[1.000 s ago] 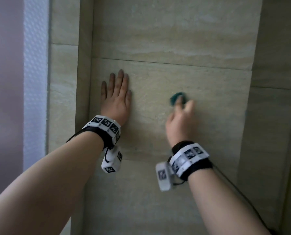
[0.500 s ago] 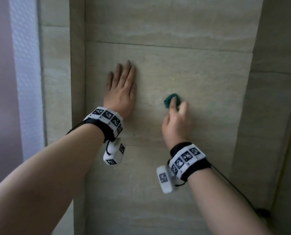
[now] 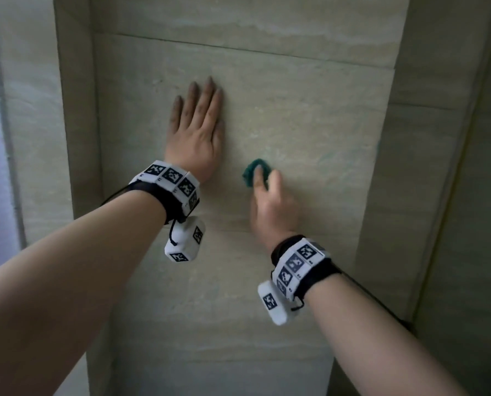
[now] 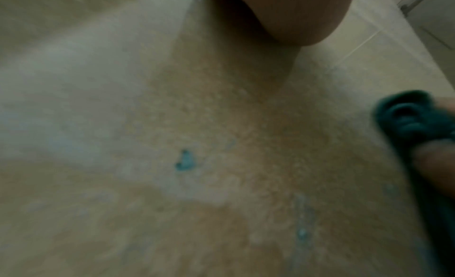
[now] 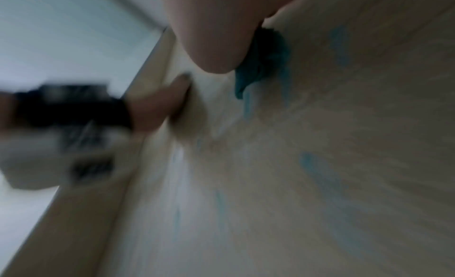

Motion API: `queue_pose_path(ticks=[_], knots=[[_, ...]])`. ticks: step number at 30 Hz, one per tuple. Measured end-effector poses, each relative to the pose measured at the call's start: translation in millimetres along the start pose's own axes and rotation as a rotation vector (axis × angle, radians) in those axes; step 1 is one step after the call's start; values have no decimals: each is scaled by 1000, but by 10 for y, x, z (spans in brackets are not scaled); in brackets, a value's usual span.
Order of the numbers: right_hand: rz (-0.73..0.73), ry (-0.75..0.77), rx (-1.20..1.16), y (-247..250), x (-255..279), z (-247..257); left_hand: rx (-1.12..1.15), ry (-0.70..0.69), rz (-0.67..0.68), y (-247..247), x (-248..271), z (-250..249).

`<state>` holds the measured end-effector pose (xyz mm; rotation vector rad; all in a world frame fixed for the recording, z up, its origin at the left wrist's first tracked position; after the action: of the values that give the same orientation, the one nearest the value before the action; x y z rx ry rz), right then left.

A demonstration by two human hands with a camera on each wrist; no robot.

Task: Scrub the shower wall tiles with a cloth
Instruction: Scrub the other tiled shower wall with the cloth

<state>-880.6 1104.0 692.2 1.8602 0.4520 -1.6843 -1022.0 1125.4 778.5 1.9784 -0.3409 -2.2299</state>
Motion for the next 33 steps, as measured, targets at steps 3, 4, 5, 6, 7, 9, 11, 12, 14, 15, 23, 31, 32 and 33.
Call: queue_pose_path(ticks=[3,4,5,6,7,9,11,12,14,15,23,31,32,33], knots=[[132,318,107,65,43,3,2,-88,-22,-6,-116,-303],[129,301,122,185,-52,-152,1,-93,-33,-6,-163,-388],[92,223,122,344,-177,-356,1,-87,-38,-14,-205,-450],[25,105,98,521,-312,-606,-5,-75,-36,-34,-240,-488],[-60,-11,55,703,-444,-854,-20,-65,-40,-60,-268,-508],[-190,-235,-16,935,-568,-1235,-51,-64,-70,-83,-293,-524],[-279,-376,25,937,-532,-1265,-60,-62,-92,-84,-298,-528],[-303,-371,26,872,-488,-1147,-60,-57,-95,-83,-301,-532],[-222,-265,-28,619,-350,-868,-61,-46,-99,-72,-300,-550],[-122,-188,-45,476,-248,-738,-60,-43,-100,-64,-295,-557],[-245,-343,-35,895,-153,-1233,-63,-45,-67,-58,-288,-554],[84,-149,-84,551,228,-924,-59,19,-6,-14,-308,-630],[74,-150,-79,609,52,-931,-47,23,2,0,-336,-666],[36,-161,-58,682,-188,-938,-44,17,5,3,-382,-705]])
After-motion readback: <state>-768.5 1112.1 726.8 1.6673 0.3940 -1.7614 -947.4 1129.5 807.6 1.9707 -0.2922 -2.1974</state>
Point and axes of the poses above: each hand's wrist, its own x-axis away from the middle knuckle, its own y-axis out of the back of the hand, z = x × y, the point moved 7 cm from there along -x, towards the middle knuckle, and after that the axes turned 12 degrees about -x, right-handed, at the moved point
